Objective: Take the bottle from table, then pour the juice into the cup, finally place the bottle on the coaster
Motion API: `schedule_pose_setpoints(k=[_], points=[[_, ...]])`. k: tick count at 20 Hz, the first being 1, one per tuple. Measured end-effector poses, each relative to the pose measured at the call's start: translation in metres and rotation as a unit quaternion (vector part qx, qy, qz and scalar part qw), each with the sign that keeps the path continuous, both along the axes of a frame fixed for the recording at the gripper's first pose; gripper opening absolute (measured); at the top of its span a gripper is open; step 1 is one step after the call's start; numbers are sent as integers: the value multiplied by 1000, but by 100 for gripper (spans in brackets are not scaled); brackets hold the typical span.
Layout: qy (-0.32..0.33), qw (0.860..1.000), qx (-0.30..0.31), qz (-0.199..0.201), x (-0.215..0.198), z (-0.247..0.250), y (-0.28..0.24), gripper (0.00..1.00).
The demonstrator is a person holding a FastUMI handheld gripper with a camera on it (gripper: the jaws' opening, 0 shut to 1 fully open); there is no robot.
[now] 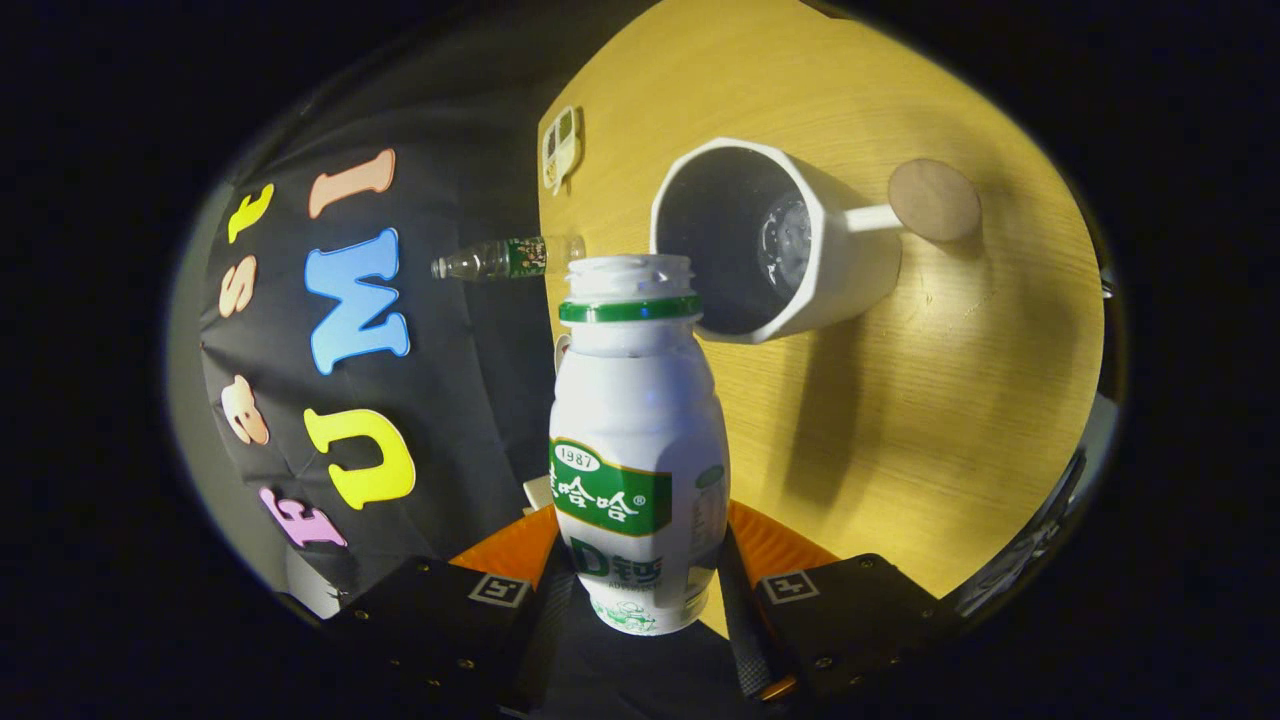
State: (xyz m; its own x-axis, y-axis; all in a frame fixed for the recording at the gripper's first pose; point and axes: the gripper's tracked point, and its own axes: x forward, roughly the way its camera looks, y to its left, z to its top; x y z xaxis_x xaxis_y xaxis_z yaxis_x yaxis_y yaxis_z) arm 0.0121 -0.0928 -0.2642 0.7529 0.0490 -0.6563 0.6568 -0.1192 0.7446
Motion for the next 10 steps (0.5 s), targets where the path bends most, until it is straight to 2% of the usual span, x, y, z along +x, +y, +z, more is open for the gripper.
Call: schedule_pose_setpoints(k=[6,10], points=[[5,991,-123,45,-1,-8,1,69],[-10,969,-231,91,10,-1,-1,69]])
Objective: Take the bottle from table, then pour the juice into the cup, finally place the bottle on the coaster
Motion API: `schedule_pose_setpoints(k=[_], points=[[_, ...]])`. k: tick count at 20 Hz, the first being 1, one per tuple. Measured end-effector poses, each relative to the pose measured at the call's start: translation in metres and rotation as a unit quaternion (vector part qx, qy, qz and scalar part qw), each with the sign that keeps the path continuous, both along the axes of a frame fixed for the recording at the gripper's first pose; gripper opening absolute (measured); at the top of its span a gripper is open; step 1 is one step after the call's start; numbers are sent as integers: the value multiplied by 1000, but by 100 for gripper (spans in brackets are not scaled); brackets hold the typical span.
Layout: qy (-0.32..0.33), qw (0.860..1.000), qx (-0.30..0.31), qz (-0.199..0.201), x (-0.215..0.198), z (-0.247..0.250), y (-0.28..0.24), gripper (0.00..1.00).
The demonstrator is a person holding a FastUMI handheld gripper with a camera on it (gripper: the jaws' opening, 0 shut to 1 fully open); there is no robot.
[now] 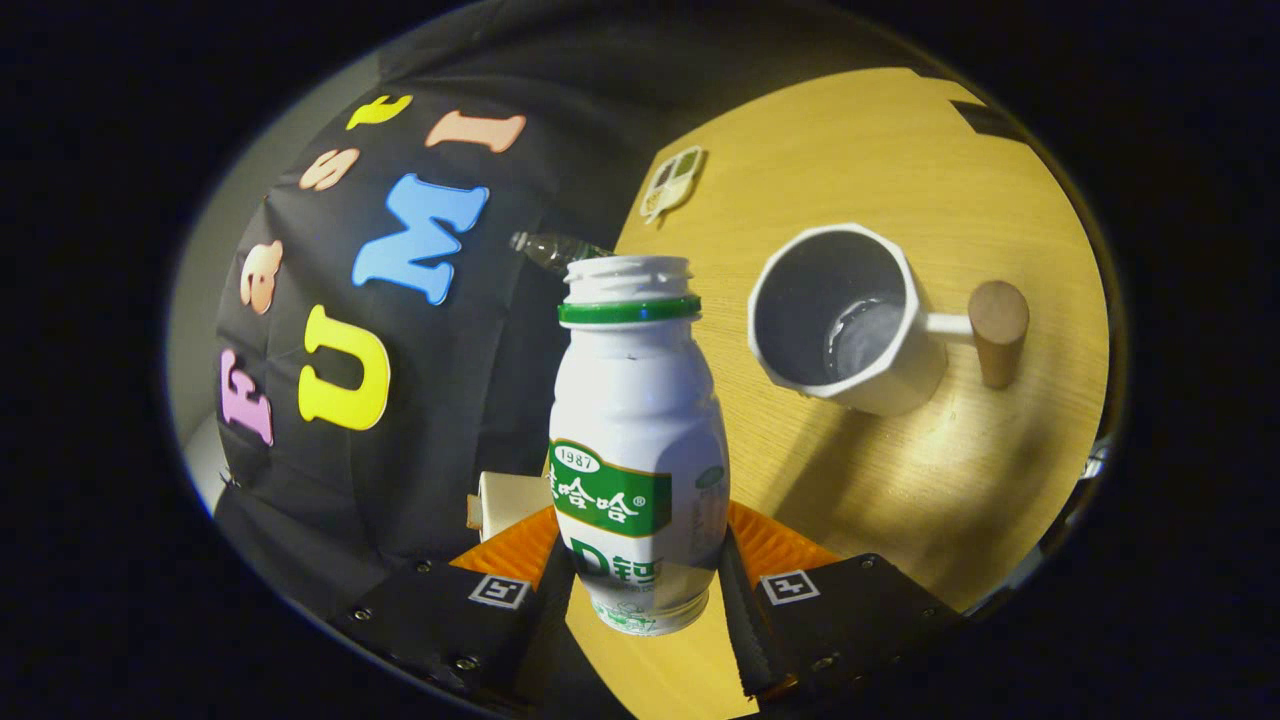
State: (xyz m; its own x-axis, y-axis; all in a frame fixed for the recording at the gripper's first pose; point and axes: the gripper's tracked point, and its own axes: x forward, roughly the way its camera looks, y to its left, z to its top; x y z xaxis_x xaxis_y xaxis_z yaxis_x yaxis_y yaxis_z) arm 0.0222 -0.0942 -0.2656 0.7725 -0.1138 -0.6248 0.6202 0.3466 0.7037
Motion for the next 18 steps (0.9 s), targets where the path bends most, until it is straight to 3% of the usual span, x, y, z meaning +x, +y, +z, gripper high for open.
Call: schedule_pose_setpoints(k=[5,10,18], points=[[1,990,-126,68,9,2,4,69],[24,963,-235,134,30,7,13,69],[28,919,-359,164,65,13,24,69]])
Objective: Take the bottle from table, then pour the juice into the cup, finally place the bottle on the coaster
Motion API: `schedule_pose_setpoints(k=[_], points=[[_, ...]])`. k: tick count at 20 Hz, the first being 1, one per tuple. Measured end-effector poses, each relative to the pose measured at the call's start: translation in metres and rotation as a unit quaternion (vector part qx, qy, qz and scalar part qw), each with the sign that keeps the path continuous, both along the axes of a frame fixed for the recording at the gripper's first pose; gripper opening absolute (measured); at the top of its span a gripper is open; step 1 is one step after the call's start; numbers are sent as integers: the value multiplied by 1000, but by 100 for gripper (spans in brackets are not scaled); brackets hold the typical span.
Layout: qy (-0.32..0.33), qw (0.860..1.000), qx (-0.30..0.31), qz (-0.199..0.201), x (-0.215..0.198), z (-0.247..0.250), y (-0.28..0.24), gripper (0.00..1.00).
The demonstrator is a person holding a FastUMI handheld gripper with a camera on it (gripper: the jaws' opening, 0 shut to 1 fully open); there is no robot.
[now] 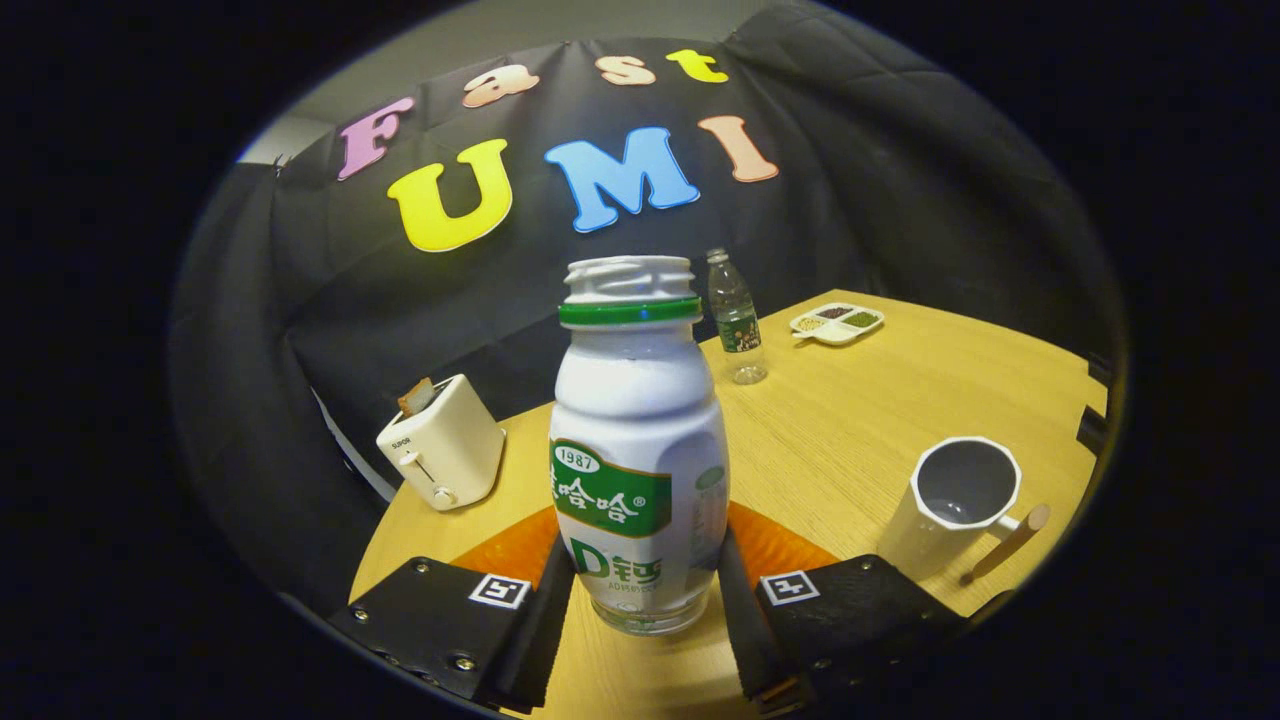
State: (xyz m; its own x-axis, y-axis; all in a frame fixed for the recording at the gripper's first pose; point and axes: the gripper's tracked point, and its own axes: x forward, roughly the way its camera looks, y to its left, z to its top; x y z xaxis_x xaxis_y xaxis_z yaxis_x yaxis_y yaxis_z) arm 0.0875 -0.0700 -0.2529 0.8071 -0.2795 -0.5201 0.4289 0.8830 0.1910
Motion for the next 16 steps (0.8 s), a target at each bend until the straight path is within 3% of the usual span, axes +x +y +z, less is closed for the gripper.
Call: schedule_pose_setpoints(k=[5,16], points=[[-6,996,-84,21,34,9,-2,69],[6,990,-143,14,86,-20,-38,69]])
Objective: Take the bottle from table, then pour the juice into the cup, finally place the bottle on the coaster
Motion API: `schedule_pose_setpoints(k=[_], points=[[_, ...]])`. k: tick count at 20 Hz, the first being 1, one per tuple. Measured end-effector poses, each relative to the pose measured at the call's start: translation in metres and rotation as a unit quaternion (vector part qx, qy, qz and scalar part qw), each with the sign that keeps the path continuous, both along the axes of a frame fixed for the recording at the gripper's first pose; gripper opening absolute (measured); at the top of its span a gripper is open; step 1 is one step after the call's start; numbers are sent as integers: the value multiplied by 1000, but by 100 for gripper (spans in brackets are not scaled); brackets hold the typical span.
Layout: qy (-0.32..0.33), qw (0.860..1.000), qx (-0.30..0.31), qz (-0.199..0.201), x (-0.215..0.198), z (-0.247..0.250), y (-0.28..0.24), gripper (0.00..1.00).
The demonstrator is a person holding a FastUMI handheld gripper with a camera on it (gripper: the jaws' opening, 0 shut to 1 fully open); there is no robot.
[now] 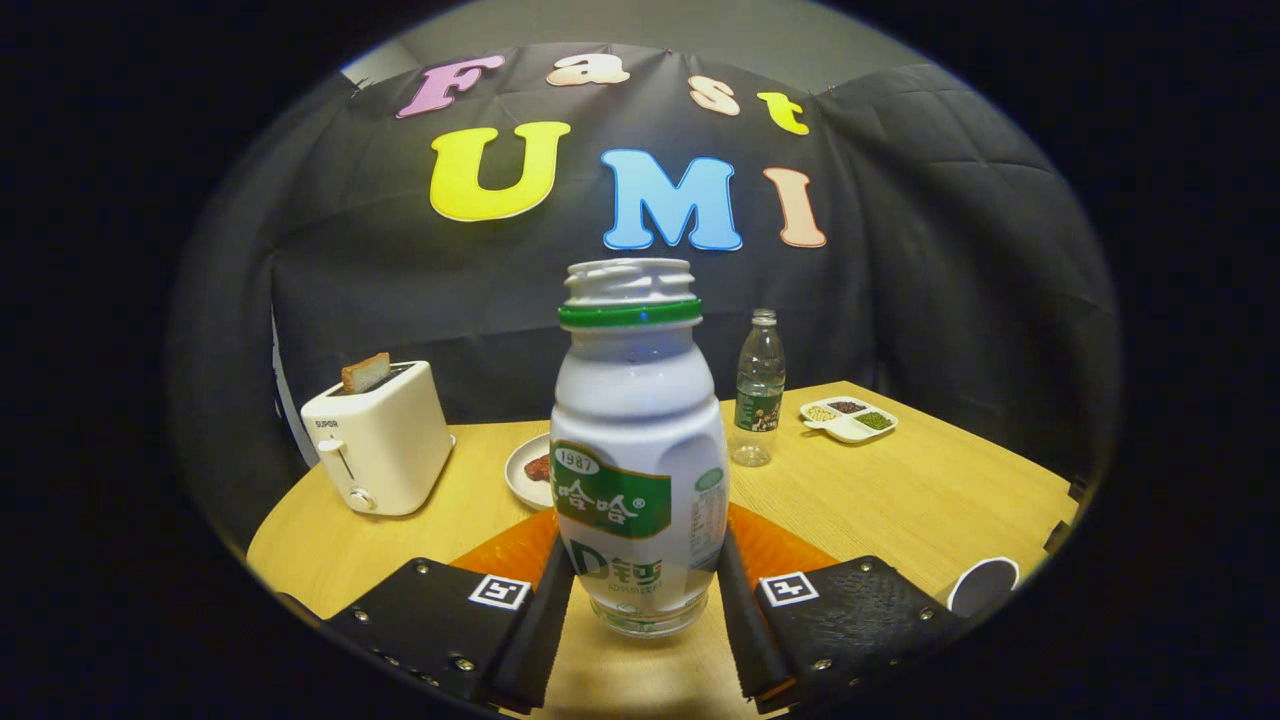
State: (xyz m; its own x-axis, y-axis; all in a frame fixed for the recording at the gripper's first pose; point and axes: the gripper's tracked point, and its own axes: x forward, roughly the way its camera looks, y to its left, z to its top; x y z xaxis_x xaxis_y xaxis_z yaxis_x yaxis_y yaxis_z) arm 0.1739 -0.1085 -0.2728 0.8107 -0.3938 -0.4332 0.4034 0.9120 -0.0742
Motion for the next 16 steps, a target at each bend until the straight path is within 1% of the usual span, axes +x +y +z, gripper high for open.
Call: schedule_pose_setpoints(k=[7,13,16], points=[[-13,1000,6,-8,31,-19,-19,69],[-4,1000,0,11,51,-45,-16,69],[3,1000,-15,17,54,-55,-17,69]])
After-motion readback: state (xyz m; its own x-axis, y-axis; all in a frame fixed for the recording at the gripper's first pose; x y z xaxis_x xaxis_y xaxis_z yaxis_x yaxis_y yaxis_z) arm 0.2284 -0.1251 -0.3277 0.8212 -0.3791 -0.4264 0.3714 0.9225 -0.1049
